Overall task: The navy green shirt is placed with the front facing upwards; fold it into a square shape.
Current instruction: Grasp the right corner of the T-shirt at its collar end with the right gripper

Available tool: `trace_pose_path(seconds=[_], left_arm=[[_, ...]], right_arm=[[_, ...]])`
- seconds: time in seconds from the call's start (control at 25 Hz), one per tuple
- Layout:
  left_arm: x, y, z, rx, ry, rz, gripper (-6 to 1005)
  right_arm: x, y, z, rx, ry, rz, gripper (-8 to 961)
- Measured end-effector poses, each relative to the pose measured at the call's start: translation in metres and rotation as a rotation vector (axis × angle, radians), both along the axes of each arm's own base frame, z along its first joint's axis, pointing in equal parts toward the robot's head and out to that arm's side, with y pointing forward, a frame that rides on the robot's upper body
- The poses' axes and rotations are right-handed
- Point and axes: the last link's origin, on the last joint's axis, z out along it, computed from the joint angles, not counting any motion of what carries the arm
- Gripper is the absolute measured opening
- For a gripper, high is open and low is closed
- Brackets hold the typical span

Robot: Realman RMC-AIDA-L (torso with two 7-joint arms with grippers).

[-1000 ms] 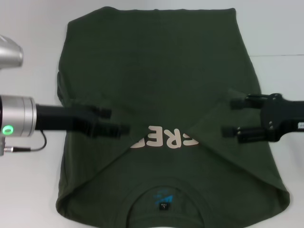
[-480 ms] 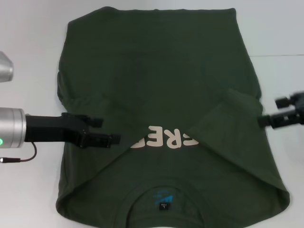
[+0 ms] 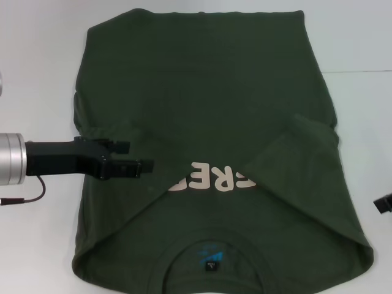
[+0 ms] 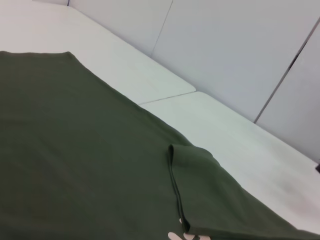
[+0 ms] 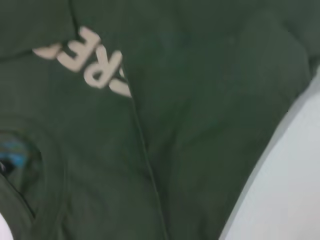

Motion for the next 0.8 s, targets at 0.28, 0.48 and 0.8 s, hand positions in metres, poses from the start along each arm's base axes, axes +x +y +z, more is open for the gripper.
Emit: trace_pose_path(seconds=[0.28, 0.48, 0.8], left_arm=[[0.001, -0.007, -0.004, -0.041, -0.034, -0.029, 887], [0.007, -0.026, -0.005, -0.156, -0.049, -0.154, 888], [0.006, -0.044, -0.006, -0.232, -0.059, -0.242, 888]], right_arm=[[-0.001, -0.001, -0.023, -0.081, -0.053, -0.042, 939], [0.001, 0.001, -0.041, -0.133, -0.045, -0.053, 909], [0.004, 0.003, -0.055, -0.154, -0.057, -0.050, 711]])
